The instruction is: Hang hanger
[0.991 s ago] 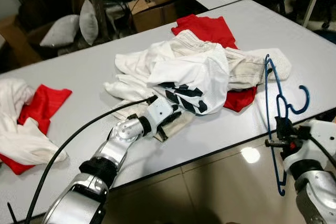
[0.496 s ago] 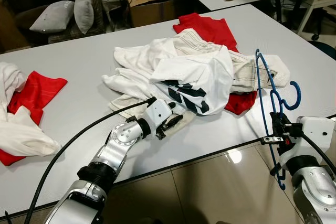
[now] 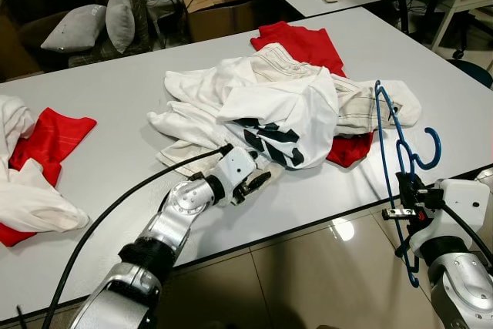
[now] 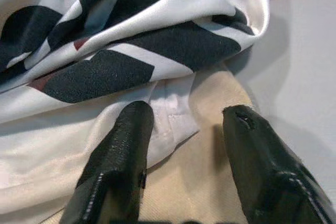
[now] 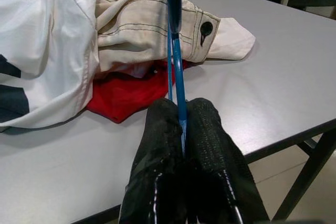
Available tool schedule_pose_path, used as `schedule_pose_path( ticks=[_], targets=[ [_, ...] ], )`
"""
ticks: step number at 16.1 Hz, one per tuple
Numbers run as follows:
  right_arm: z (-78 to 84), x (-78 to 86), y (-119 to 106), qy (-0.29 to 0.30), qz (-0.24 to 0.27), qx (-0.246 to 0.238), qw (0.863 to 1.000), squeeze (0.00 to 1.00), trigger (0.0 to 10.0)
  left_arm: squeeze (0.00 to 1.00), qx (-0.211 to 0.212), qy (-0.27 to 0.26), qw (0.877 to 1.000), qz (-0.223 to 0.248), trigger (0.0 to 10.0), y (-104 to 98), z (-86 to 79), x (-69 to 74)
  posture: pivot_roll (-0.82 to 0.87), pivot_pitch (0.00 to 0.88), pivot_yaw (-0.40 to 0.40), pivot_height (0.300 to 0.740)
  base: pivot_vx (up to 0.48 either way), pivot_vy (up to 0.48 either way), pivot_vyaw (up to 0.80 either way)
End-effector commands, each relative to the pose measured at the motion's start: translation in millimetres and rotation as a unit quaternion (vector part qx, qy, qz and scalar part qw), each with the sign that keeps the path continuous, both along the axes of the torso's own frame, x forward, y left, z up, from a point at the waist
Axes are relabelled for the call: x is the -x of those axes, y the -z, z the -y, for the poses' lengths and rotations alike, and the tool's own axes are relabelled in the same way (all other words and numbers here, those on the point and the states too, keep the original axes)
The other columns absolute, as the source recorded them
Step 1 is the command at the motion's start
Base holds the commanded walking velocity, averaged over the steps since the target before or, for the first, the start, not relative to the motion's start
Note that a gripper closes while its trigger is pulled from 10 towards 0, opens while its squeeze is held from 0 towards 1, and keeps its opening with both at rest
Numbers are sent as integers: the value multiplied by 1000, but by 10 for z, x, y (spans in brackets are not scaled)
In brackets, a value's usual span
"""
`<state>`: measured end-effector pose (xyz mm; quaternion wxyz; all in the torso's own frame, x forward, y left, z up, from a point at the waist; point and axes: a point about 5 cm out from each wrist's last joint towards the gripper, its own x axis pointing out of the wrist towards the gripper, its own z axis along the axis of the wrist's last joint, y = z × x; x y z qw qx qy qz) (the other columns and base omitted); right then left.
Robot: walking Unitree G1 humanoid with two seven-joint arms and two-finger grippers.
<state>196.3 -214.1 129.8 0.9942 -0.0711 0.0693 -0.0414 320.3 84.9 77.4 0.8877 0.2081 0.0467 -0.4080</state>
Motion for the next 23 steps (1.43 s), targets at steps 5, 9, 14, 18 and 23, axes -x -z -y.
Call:
schedule_pose_path(
  ticks=[5, 9, 14, 18, 23],
  targets=[
    [-26, -5, -16, -8, 6, 1, 1000, 0, 10000, 0, -17, -12, 1000, -8, 0, 36, -8, -17, -116, 5, 113, 740, 0, 0, 0],
    [-38, -26, -16, -12, 5, 1, 1000, 0, 10000, 0, -21, -21, 1000, -7, 0, 39, -35, -41, -115, 2, 112, 740, 0, 0, 0],
    [-37, -54, -25, -12, 9, 2, 1000, 0, 10000, 0, -47, -33, 998, 0, 0, 32, -53, -98, -114, 0, 115, 740, 0, 0, 0],
    [-40, -68, -34, -12, 15, -1, 1000, 0, 10000, 0, -39, -41, 998, 8, 0, -14, -81, -138, -106, 0, 117, 740, 0, 0, 0],
    [26, -120, -138, -34, 46, -4, 998, 0, 10000, 0, 66, 38, 997, -2, 0, -466, -283, -202, -81, 0, 125, 740, 0, 0, 0]
  ],
)
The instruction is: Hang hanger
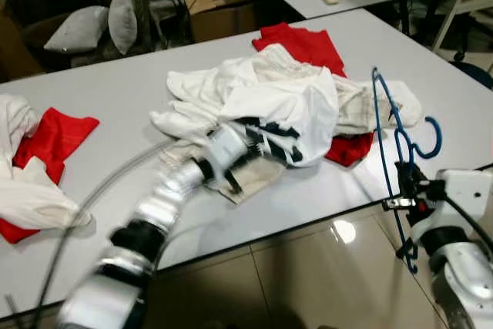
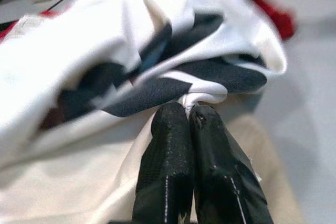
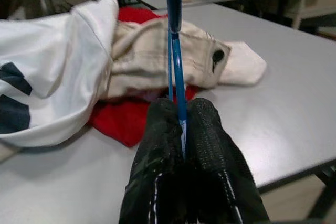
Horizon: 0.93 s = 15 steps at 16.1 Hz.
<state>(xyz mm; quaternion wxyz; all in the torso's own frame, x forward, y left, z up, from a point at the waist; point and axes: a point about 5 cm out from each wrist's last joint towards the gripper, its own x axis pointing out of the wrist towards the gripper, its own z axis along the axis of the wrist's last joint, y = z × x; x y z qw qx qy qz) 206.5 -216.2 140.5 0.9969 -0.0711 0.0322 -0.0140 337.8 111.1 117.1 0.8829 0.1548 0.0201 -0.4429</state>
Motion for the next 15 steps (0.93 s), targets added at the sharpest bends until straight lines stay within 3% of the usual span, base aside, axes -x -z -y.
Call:
schedule_pose_path(
  ticks=[1, 2, 3, 4, 5, 7, 10, 12, 13, 15],
  targets=[
    [15, -42, -70, -18, 21, -2, 1000, 0, 10000, 0, 34, 16, 999, 8, 0, -364, -165, -111, -70, 0, 125, 740, 0, 0, 0],
    [17, -47, -77, -21, 22, -1, 1000, 0, 10000, 0, 42, 13, 999, 12, 0, -442, -197, -139, -70, 0, 125, 740, 0, 0, 0],
    [32, -79, -105, -27, 30, 0, 999, 0, 10000, 0, 116, -27, 992, 52, 0, -925, -337, -308, -48, 0, 124, 740, 0, 0, 0],
    [41, -101, -118, -29, 36, -2, 999, 0, 10000, 0, 212, -87, 969, 93, 0, -1423, -499, -450, -42, 0, 125, 740, 0, 0, 0],
    [35, -117, -129, -33, 40, -8, 999, 0, 10000, 0, 240, -115, 958, 108, 0, -1631, -604, -501, -33, 0, 129, 740, 0, 0, 0],
    [-86, -113, -186, -84, 53, -27, 995, 0, 10000, 0, 143, -81, 982, 94, 0, -1472, -580, -438, -28, 0, 140, 740, 0, 0, 0],
    [-356, 54, -366, -238, 62, -67, 967, 0, 10000, 0, 164, -69, 982, 61, 0, -1361, -465, -371, -35, 0, 151, 740, 0, 0, 0],
    [-446, 222, -359, -335, 20, -56, 940, 0, 10000, 0, 158, -67, 984, 54, 0, -1384, -439, -386, -33, 0, 152, 740, 0, 0, 0],
    [-441, 269, -319, -355, -5, -47, 934, 0, 10000, 0, 154, -68, 984, 55, 0, -1397, -443, -383, -33, 0, 152, 740, 0, 0, 0],
    [-389, 239, -258, -344, -24, -33, 938, 0, 10000, 0, 160, -59, 984, 54, 0, -1428, -446, -354, -35, 0, 148, 740, 0, 0, 0]
  ],
)
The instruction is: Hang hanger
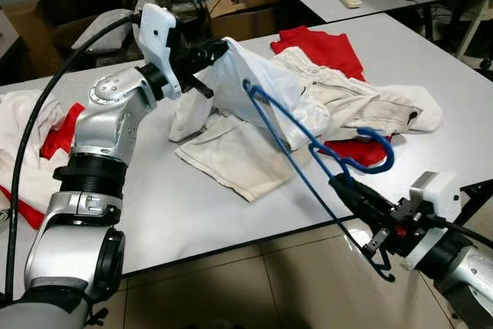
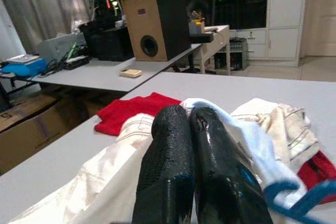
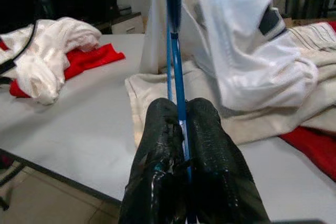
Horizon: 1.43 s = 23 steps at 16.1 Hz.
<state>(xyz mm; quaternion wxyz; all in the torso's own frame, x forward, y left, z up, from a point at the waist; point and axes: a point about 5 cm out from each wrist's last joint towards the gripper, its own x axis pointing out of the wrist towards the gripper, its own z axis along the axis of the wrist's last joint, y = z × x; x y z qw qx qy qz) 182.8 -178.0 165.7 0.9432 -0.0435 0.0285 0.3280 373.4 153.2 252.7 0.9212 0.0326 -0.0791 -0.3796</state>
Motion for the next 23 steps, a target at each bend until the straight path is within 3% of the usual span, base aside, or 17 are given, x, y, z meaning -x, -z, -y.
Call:
schedule_pose_path(
  ticks=[1, 3, 8, 10, 12, 14, 16, 17, 18, 19, 20, 21, 22, 23],
  targets=[
    [29, -44, 23, 10, -12, 9, 1000, 0, 10000, 0, 1, 8, 1000, 11, 0, -94, -27, 33, -33, 0, 146, 740, 0, 0, 0],
    [33, -83, 40, 11, -20, 18, 1000, 0, 10000, 0, 0, 11, 1000, 14, 0, -134, -38, 55, -28, 0, 142, 740, 0, 0, 0],
    [98, -374, 144, 63, -45, 34, 996, 0, 10000, 0, -45, 91, 995, 10, 0, -101, 1, 287, -14, 0, 124, 740, 0, 0, 0],
    [67, -439, 83, 62, -42, 5, 997, 0, 10000, 0, -72, 81, 994, 8, 0, -37, -34, 314, -12, 0, 119, 740, 0, 0, 0],
    [59, -471, 124, 61, -65, 2, 996, 0, 10000, 0, -61, 75, 995, 11, 0, -73, -42, 336, -12, 0, 118, 740, 0, 0, 0],
    [30, -509, 222, 58, -88, 29, 994, 0, 10000, 0, -45, 92, 995, 16, 0, -128, -7, 387, -12, 0, 121, 740, 0, 0, 0],
    [117, -600, 319, 125, -117, 52, 984, 0, 10000, 0, -26, 52, 998, 33, 0, -199, -71, 355, -14, 0, 122, 740, 0, 0, 0],
    [189, -649, 332, 170, -119, 42, 977, 0, 10000, 0, -12, 28, 999, 41, 0, -251, -140, 333, -10, 0, 121, 740, 0, 0, 0],
    [251, -726, 229, 219, -90, 1, 972, 0, 10000, 0, -11, 29, 999, 37, 0, -261, -197, 357, -8, 0, 120, 740, 0, 0, 0],
    [270, -751, 184, 234, -78, -19, 969, 0, 10000, 0, -14, 33, 999, 33, 0, -257, -211, 372, -8, 0, 120, 740, 0, 0, 0],
    [394, -855, -34, 296, -37, -131, 945, 0, 10000, 0, -39, 37, 998, 21, 0, -198, -290, 436, -5, 0, 119, 740, 0, 0, 0],
    [438, -890, -92, 312, -34, -174, 933, 0, 10000, 0, -47, 38, 998, 16, 0, -170, -319, 463, -4, 0, 118, 740, 0, 0, 0],
    [444, -898, -102, 313, -36, -186, 931, 0, 10000, 0, -49, 38, 998, 15, 0, -161, -327, 472, -4, 0, 118, 740, 0, 0, 0],
    [380, -908, -63, 290, -51, -165, 941, 0, 10000, 0, -50, 50, 997, 7, 0, -122, -313, 518, 1, 0, 113, 740, 0, 0, 0]
  ],
)
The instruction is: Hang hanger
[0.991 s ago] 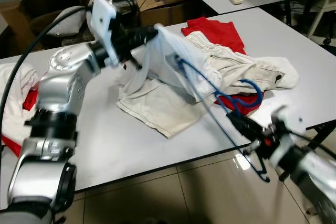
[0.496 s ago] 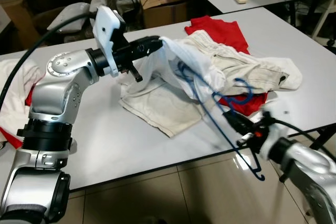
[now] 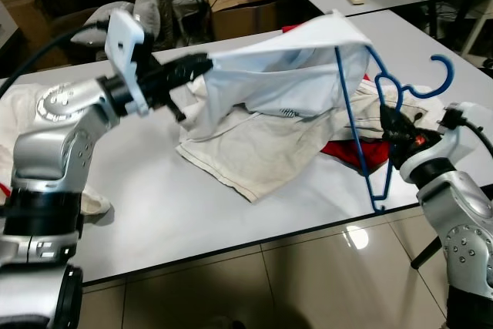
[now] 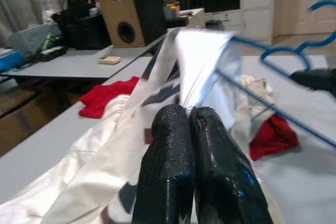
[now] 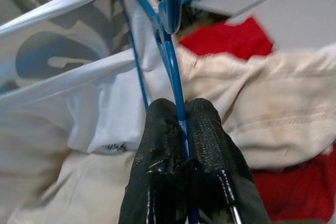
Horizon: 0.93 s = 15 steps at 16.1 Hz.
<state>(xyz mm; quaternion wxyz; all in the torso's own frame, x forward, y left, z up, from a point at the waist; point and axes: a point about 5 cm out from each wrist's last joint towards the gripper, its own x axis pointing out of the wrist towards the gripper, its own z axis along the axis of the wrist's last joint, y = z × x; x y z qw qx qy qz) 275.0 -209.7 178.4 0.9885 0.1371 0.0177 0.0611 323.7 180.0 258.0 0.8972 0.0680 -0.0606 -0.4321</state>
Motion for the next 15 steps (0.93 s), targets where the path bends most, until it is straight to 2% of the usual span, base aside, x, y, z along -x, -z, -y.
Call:
schedule_pose_path(
  ticks=[1, 4, 6, 8, 9, 10, 11, 12, 13, 15],
  targets=[
    [-17, 22, 133, -8, -39, 8, 999, 0, 10000, 0, -14, 13, 1000, 3, 0, -25, -17, 60, 3, 0, 112, 740, 0, 0, 0],
    [-170, 89, 324, -56, -99, 7, 994, 0, 10000, 0, -21, 19, 1000, -3, 0, 18, 28, 94, 4, 0, 107, 740, 0, 0, 0],
    [-261, 98, 307, -81, -96, -39, 991, 0, 10000, 0, -18, 34, 999, -4, 0, 35, 135, 113, 2, 0, 111, 740, 0, 0, 0],
    [-316, 42, 196, -90, -70, -118, 986, 0, 10000, 0, -18, 63, 998, -8, 0, 80, 307, 142, -2, 0, 115, 740, 0, 0, 0],
    [-356, 34, 203, -104, -74, -120, 985, 0, 10000, 0, -23, 73, 997, -9, 0, 114, 384, 154, -2, 0, 115, 740, 0, 0, 0],
    [-470, 100, 370, -152, -127, -37, 979, 0, 10000, 0, -27, 87, 996, -11, 0, 164, 493, 176, -5, 0, 119, 740, 0, 0, 0],
    [-477, 118, 426, -152, -141, -25, 978, 0, 10000, 0, -24, 93, 995, -14, 0, 171, 511, 191, -6, 0, 119, 740, 0, 0, 0],
    [-447, 140, 541, -133, -176, -29, 975, 0, 10000, 0, -23, 106, 994, -20, 0, 189, 528, 228, -2, 0, 117, 740, 0, 0, 0],
    [-403, 159, 632, -120, -202, -7, 972, 0, 10000, 0, -29, 107, 994, -24, 0, 216, 520, 244, -4, 0, 118, 740, 0, 0, 0],
    [-342, 158, 700, -104, -208, 7, 973, 0, 10000, 0, -38, 77, 996, -30, 0, 286, 465, 203, 0, 0, 116, 740, 0, 0, 0]
  ],
)
